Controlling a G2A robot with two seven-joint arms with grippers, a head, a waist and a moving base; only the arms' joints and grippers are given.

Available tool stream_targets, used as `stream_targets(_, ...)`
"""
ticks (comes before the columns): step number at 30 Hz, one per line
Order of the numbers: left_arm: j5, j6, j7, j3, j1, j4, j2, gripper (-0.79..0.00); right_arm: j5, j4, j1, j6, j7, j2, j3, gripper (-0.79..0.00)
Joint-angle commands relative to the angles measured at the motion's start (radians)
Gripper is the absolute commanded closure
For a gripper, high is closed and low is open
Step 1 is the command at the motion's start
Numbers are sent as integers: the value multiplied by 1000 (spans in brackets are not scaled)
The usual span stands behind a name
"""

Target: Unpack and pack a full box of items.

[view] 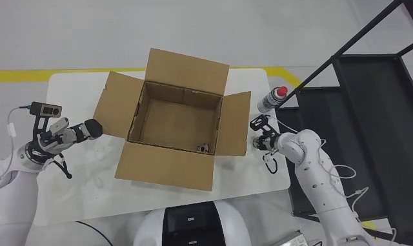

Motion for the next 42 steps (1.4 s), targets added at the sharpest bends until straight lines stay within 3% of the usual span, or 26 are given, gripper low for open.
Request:
stream_targets(1,0,0,0,0,0,0,0,-785,12,-11,-6,2,4,2,7,-785)
stream_targets(10,0,0,0,0,0,0,0,-785,109,-134,-80,-19,-10,17,80,-785)
stream_targets(14,0,0,0,0,0,0,0,-785,195,-319,-185,-126,-17,35,176,-785)
stream_targets(20,0,0,0,0,0,0,0,-785,276,-620,-355,-83,25,50,346,-785)
stream_targets(24,0,0,0,0,0,0,0,-785,373,-770,-390,-87,5,53,378,-785)
stream_targets(31,0,0,0,0,0,0,0,-785,498,-834,-300,-146,-22,60,248,-785)
stream_targets(37,0,0,0,0,0,0,0,-785,420,-709,-119,-91,-53,52,15,-785)
stream_targets(42,0,0,0,0,0,0,0,-785,368,-636,-34,-11,-133,40,-95,-785)
